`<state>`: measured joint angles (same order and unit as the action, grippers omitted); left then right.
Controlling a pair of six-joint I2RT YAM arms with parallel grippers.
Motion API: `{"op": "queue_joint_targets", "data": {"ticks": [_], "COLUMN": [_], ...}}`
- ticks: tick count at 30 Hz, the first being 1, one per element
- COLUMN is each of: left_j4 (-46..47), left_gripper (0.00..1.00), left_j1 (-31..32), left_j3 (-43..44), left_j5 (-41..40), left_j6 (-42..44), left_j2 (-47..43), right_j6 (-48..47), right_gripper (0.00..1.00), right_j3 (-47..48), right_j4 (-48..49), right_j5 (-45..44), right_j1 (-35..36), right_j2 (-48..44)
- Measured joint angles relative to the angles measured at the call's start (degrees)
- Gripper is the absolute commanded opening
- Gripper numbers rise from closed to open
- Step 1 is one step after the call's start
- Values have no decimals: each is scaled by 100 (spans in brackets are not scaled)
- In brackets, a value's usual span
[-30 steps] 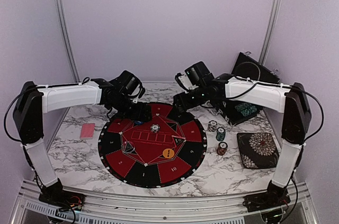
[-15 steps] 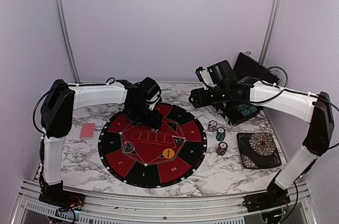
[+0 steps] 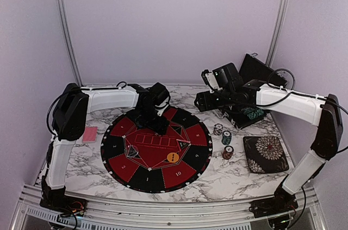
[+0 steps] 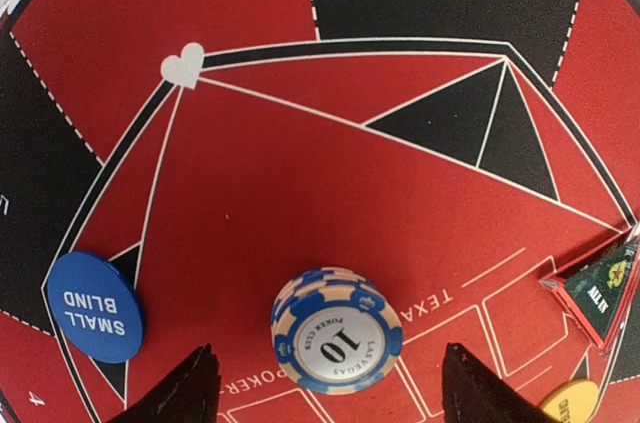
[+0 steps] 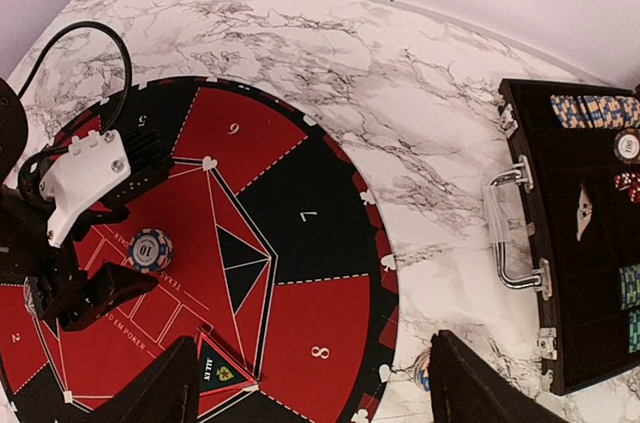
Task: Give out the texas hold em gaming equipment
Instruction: Move the pile of poker chips to the small blind area.
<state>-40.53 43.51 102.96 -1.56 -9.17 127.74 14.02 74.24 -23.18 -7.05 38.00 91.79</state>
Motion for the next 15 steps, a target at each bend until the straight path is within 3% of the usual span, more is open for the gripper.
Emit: {"op": "queue_joint_targets", "data": {"ticks": [15], "left_j4": [-136], "left_gripper": [65], "left_j1": [17], "left_j3": [339], "left_j5": [-68], "left_j6": [173], "left_j2": [393], "right_j6": [79], "right_gripper": [76], "right_j3": [-72], "right_j4": [0], "right_j5": [-50], "right_j1": [0], "right_j2": [-98]}}
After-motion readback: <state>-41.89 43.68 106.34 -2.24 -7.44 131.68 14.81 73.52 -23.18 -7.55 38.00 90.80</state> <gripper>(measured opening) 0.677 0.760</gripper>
